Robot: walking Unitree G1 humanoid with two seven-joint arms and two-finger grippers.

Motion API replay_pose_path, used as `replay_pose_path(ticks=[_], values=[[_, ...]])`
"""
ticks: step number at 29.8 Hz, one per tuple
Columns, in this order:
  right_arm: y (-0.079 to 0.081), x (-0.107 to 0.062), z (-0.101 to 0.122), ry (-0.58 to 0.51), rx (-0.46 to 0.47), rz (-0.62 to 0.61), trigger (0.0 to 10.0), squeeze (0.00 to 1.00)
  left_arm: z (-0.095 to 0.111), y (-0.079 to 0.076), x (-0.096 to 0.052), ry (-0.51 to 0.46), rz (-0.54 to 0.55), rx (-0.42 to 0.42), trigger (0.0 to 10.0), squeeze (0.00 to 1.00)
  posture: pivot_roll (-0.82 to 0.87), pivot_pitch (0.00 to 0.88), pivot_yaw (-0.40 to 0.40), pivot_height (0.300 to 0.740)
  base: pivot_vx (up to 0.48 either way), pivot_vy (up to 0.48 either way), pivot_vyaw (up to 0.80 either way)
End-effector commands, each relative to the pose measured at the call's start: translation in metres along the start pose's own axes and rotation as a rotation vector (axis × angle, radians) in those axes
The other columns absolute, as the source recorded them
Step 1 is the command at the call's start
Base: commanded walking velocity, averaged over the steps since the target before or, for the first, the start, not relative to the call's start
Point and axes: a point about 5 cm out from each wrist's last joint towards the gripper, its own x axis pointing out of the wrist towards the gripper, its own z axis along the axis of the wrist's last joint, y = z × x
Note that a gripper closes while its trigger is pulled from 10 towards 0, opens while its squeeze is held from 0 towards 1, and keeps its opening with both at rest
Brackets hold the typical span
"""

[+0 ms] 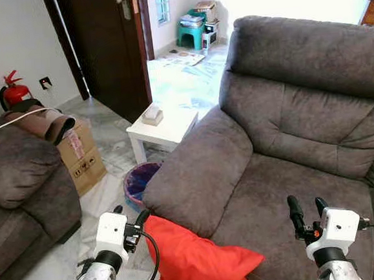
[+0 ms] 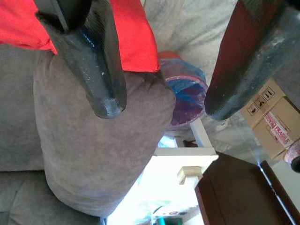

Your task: Move the pillow to the sofa from floor

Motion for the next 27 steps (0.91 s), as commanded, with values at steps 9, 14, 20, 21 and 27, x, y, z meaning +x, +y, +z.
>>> replay_pose_path(ticks=[9,14,20,21,27], values=[[0.0030,-0.0020,-0.0046,0.011,0.014,-0.002,10.0,0.00,0.0023,-0.0003,0.0000,-0.007,-0.009,0.007,10.0,0.00,-0.02,0.093,0.010,0.701,0.000,0.000,0.00],[0.0009,-0.0016,-0.0038,0.011,0.012,-0.005,10.0,0.00,0.0022,-0.0005,-0.0001,-0.007,-0.008,0.006,10.0,0.00,-0.03,0.093,0.008,0.701,0.000,0.000,0.00],[0.0006,-0.0014,-0.0037,0.010,0.011,-0.005,10.0,0.00,0.0027,-0.0007,0.0000,-0.012,-0.007,0.002,10.0,0.00,-0.02,0.093,0.007,0.701,0.000,0.000,0.00],[0.0008,-0.0013,-0.0037,0.010,0.011,-0.005,10.0,0.00,0.0029,-0.0006,0.0000,-0.013,-0.007,0.002,10.0,0.00,-0.03,0.094,0.008,0.701,0.251,0.000,0.00],[0.0021,-0.0011,-0.0040,0.010,0.014,-0.001,10.0,0.00,0.0031,-0.0003,0.0002,-0.014,-0.006,0.003,10.0,0.00,-0.03,0.094,0.009,0.701,0.256,0.000,0.00]])
